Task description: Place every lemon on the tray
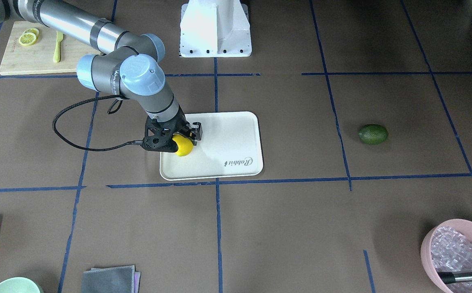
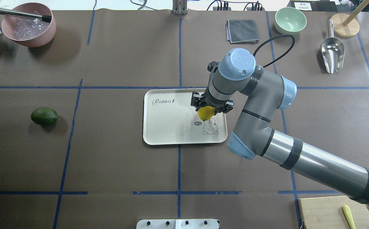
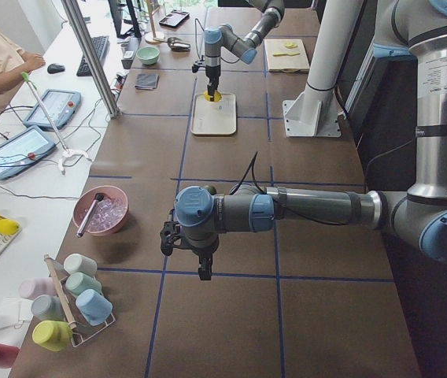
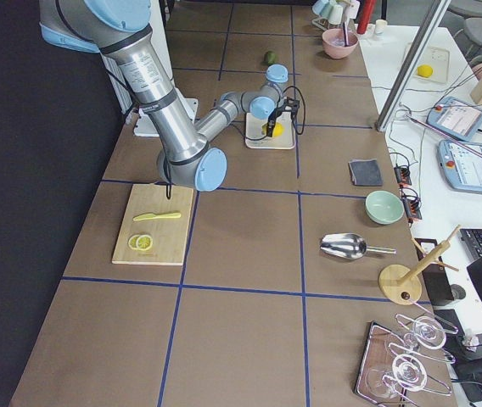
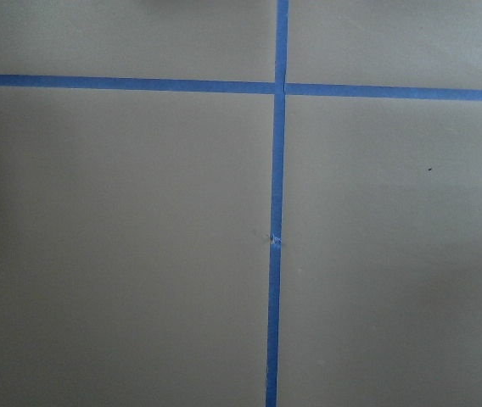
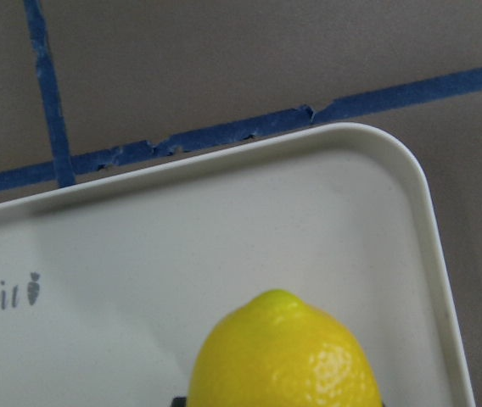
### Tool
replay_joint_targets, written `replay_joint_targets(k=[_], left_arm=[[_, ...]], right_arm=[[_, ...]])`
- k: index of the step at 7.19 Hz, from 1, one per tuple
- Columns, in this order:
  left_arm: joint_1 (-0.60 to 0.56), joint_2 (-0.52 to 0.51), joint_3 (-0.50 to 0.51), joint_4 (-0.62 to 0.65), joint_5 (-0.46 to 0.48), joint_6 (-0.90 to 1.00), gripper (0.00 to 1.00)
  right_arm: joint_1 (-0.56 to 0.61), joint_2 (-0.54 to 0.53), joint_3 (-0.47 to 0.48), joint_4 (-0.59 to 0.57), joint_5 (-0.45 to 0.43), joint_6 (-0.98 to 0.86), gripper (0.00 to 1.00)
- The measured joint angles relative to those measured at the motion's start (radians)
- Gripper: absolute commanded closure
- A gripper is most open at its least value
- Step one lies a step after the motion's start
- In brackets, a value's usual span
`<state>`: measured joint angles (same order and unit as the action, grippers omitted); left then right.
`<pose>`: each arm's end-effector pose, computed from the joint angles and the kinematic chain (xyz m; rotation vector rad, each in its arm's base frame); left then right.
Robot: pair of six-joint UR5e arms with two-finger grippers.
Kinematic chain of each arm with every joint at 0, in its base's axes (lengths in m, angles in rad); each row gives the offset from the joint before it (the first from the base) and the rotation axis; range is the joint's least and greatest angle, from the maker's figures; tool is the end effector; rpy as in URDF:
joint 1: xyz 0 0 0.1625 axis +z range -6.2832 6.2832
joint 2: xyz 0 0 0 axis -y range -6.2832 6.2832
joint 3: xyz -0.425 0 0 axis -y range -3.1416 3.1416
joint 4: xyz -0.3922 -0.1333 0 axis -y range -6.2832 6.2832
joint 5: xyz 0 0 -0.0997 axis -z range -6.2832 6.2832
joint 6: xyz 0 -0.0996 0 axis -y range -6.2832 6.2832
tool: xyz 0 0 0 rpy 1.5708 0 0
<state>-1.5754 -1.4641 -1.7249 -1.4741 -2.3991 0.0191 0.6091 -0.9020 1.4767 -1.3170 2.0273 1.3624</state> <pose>-0.0620 -0.4425 0.6387 -0.0366 0.8286 -0.0068 -0.5443 -0.4887 0.2697 -0.0711 -0.9175 0.1830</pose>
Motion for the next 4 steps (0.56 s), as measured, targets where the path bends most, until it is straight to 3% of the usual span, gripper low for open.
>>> replay_joint_targets(k=[1, 2, 3, 4], left_arm=[[0.000, 0.000, -0.004, 0.000, 0.000, 0.000, 0.00], [0.000, 0.001, -0.008, 0.000, 0.000, 0.000, 0.00], [0.000, 0.001, -0.009, 0.000, 0.000, -0.001, 0.00], [0.000, 0.001, -0.010, 0.000, 0.000, -0.001, 0.00]], right_arm=[[-0.004, 0.006, -0.011, 0.000, -0.001, -0.001, 0.26], [-0.007, 0.007, -0.016, -0.001, -0.001, -0.002, 0.17], [-0.010, 0.005, -0.017, -0.001, -0.001, -0.002, 0.01], [-0.012, 0.004, -0.017, -0.002, -0.001, -0.002, 0.01]])
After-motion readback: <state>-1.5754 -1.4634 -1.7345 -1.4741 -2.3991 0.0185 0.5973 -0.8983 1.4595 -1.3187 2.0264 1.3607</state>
